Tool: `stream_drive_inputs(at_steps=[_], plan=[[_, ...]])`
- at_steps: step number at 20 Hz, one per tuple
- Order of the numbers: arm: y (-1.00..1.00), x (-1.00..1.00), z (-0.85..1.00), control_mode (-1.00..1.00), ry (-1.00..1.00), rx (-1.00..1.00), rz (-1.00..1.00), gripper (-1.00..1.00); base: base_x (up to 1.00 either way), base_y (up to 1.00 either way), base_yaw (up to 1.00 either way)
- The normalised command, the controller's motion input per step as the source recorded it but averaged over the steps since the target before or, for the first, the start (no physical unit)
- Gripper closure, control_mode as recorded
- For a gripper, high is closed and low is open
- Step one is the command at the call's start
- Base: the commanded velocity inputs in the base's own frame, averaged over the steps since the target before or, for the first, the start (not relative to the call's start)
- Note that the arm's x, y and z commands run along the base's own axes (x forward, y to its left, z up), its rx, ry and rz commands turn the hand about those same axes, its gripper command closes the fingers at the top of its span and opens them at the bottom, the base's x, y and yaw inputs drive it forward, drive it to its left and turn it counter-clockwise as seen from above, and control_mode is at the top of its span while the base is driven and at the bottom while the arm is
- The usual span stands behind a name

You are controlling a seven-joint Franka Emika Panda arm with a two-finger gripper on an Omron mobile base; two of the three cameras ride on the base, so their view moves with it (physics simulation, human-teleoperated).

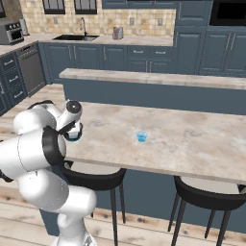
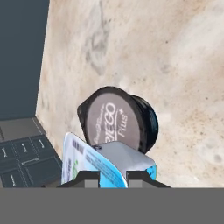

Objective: Stack the yogurt containers by placing the smaller containers on top of the larger containers.

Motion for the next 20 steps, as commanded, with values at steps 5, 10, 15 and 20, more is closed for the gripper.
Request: stream_drive_inputs(at_steps=[5,10,15,20], plan=[[0.03,0.13,0.0,-1.0,0.0,0.0,0.0,1.0,0.0,0.0,0.0],[0.0,0.12,-0.03,-1.0,0.0,0.0,0.0,1.0,0.0,0.0,0.0],[0.0,0.06,-0.03,-1.0,0.0,0.0,0.0,1.0,0.0,0.0,0.0],[0.0,0.02,-0.06,-1.0,0.0,0.0,0.0,1.0,0.0,0.0,0.0]])
